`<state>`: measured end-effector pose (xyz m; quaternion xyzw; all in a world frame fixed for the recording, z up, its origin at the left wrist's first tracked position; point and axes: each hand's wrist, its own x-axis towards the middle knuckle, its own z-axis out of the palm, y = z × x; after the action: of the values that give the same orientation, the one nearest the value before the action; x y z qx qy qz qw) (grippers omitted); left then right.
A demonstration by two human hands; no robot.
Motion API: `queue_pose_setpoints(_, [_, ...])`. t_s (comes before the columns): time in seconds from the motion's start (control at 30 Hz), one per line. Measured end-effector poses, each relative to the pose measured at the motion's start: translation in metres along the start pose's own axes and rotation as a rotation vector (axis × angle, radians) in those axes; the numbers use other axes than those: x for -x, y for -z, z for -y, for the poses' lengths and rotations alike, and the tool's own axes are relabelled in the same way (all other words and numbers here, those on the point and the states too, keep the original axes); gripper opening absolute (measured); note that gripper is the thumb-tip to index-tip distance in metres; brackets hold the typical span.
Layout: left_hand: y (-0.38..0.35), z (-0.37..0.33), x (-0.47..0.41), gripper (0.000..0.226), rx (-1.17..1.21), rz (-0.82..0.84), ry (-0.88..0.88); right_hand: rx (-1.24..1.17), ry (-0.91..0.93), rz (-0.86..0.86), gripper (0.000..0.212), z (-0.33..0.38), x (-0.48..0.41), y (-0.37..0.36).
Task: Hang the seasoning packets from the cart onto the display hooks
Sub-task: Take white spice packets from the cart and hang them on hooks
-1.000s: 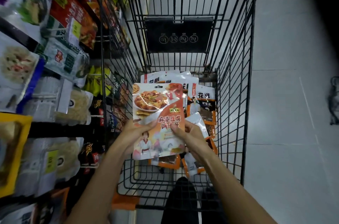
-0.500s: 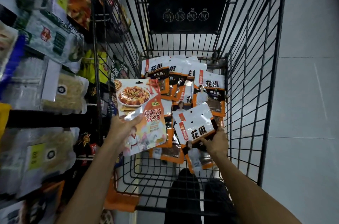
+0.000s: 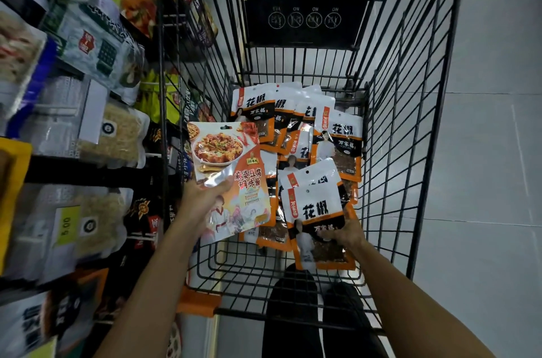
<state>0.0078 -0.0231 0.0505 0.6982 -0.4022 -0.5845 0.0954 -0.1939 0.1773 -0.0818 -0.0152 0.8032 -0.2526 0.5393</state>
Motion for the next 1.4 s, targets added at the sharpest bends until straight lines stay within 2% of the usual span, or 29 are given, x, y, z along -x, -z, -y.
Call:
queue_pose_setpoints(0.13, [-0.002,0.003,0.011,0.075,0.010,-0.008,-0.005,-0.015,-0.029,0.039,0.058,0.001,0.007,-0.001])
queue_pose_setpoints(0.23, [0.002,0.006,0.020,0.058,0.034,-0.030,-0.038,0.007,0.074,0.015,0.048,0.012,0.019,0.002])
queue_pose_setpoints(0.3, [0.006,0.004,0.031,0.041,0.064,-0.054,-0.064,0.005,0.152,-0.019,0.031,0.025,0.031,0.006])
queue_pose_setpoints(0.37, [0.012,0.000,0.047,0.024,0.103,-0.085,-0.112,-0.075,0.216,-0.037,0.016,0.040,0.048,0.013])
queue_pose_setpoints(0.43, [0.019,-0.005,0.068,0.018,0.160,-0.126,-0.172,-0.221,0.281,-0.001,0.019,0.055,0.068,0.022])
queue_pose_setpoints(0.6, [0.047,-0.008,0.137,0.021,0.296,-0.212,-0.301,-0.386,0.415,0.238,0.022,0.098,0.133,0.048])
queue_pose_setpoints(0.7, [0.065,-0.007,0.193,0.035,0.402,-0.317,-0.406,-0.292,0.540,0.342,0.032,0.123,0.174,0.060])
queue_pose_setpoints(0.87, [0.097,0.008,0.297,0.016,0.521,-0.448,-0.604,-0.160,0.736,0.520,0.056,0.152,0.251,0.059])
queue_pose_setpoints(0.97, [0.121,0.023,0.358,0.023,0.576,-0.545,-0.651,-0.139,0.831,0.628,0.062,0.162,0.300,0.047])
queue_pose_setpoints(1.1, [0.163,0.050,0.433,0.024,0.615,-0.689,-0.672,-0.055,0.916,0.787,0.049,0.171,0.366,0.021])
queue_pose_setpoints(1.23, [0.205,0.089,0.507,0.071,0.667,-0.829,-0.674,0.015,1.048,0.953,0.021,0.170,0.445,-0.012])
queue_pose_setpoints(1.33, [0.229,0.123,0.562,0.060,0.671,-0.915,-0.722,0.069,1.087,1.141,0.021,0.160,0.500,-0.041])
queue_pose_setpoints(1.4, [0.243,0.148,0.597,0.066,0.689,-0.987,-0.723,0.121,1.096,1.260,0.024,0.148,0.536,-0.061])
